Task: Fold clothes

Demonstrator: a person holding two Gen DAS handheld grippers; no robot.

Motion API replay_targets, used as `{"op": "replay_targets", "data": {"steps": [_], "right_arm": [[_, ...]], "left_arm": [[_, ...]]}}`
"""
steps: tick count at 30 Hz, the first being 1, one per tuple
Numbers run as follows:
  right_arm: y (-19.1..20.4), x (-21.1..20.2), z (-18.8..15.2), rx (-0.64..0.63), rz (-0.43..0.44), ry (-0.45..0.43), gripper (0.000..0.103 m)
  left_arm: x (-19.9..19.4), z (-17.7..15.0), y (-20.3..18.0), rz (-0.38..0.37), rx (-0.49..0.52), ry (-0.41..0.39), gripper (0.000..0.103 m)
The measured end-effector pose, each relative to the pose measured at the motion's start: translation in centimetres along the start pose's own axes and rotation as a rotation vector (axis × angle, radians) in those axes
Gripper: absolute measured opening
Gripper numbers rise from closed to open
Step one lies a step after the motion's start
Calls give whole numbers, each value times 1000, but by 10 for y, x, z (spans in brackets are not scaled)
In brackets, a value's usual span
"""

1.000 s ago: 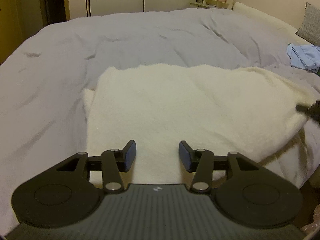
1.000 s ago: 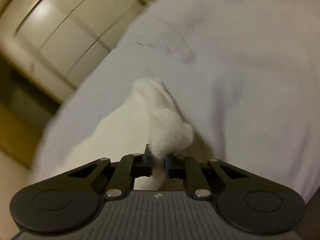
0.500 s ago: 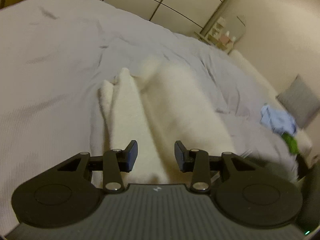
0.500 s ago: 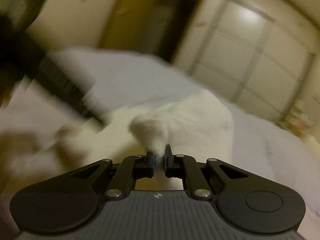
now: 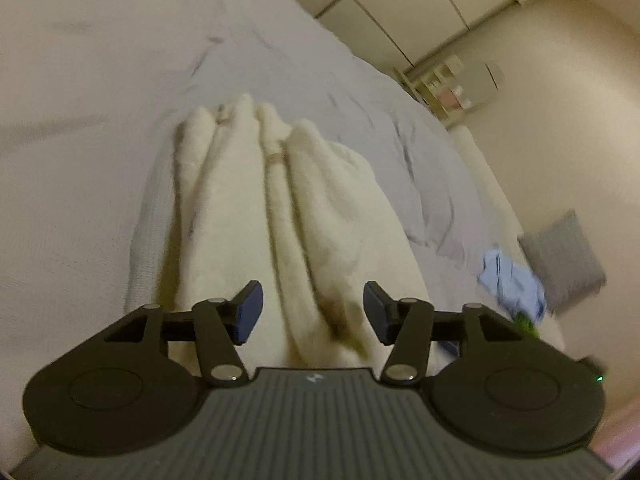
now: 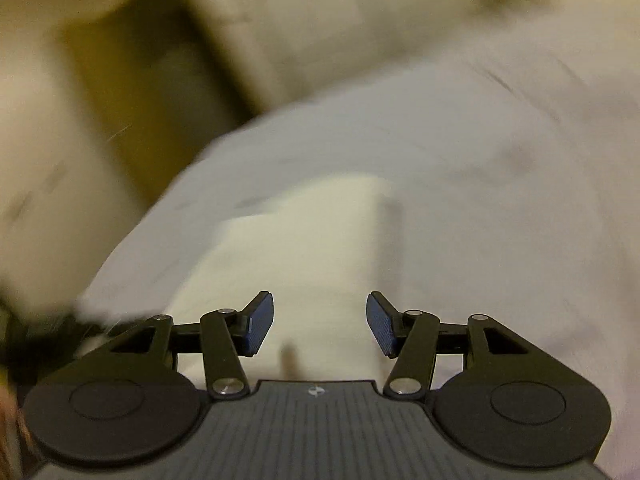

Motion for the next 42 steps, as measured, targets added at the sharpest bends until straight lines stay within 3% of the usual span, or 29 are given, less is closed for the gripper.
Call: {"op": "replay_targets", "data": {"steps": [5, 6, 8, 9, 10, 13, 17, 19, 22, 25, 28, 29, 31, 32, 35, 36, 39, 41, 42], "right_arm": [[-69, 31, 8, 564, 184, 33, 54], [-75, 41, 6, 647, 213, 44, 46], [-86, 51, -1, 695, 226, 70, 34], [-86, 55, -3, 680, 212, 80, 30], [-83, 58, -2, 647, 191, 74, 30], [-77, 52, -4, 553, 132, 64, 27], [-46, 51, 10, 380, 80, 50, 18], [-19, 47, 13, 237, 52, 40, 13], [26, 46, 12, 6, -12, 28, 13], [62, 52, 2, -212, -100, 33, 13], [80, 61, -6, -337, -153, 50, 13], [83, 60, -7, -362, -158, 52, 13], [85, 57, -6, -396, -157, 58, 13], [85, 59, -5, -399, -152, 62, 13], [91, 74, -6, -414, -168, 62, 13], [94, 79, -8, -421, -181, 60, 13], [99, 72, -28, -540, -249, 43, 12], [98, 69, -31, -553, -246, 43, 12], [94, 68, -30, -531, -227, 47, 12]], "left_arm": [[22, 9, -1, -48, -78, -6, 67], [27, 12, -2, -54, -84, -6, 67], [37, 16, -6, -47, -68, 6, 63], [42, 17, -10, -32, -45, 19, 58], [47, 18, -15, -14, -6, 32, 45], [58, 23, -31, 28, 107, 40, 26], [24, 38, -70, 72, 362, -87, 22], [2, 43, -78, 87, 436, -139, 22], [-15, 43, -56, 128, 439, -156, 22], [-4, 26, -3, 191, 327, -75, 22], [-10, 20, 15, 137, 227, -97, 20], [-19, 19, 6, 140, 261, -133, 18], [-35, 20, -8, 148, 329, -194, 3], [-39, 22, -10, 158, 341, -207, 0], [-29, 25, 6, 203, 316, -145, 0], [-28, 25, 19, 196, 271, -101, 0], [-42, 23, 28, 117, 153, -118, 4], [-55, 29, 29, 58, 79, -150, 24], [-58, 32, 29, 28, 54, -162, 44]]}}
Point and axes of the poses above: each gripper's, at about its wrist camera, not at the fingertips, and x roughly the way its jaws point, y to its left, z to its top, the point moved 6 cm from there along x, roughly the way its jaws point, and after that the axes turned 4 degrees about y, right-handed, at the moved point
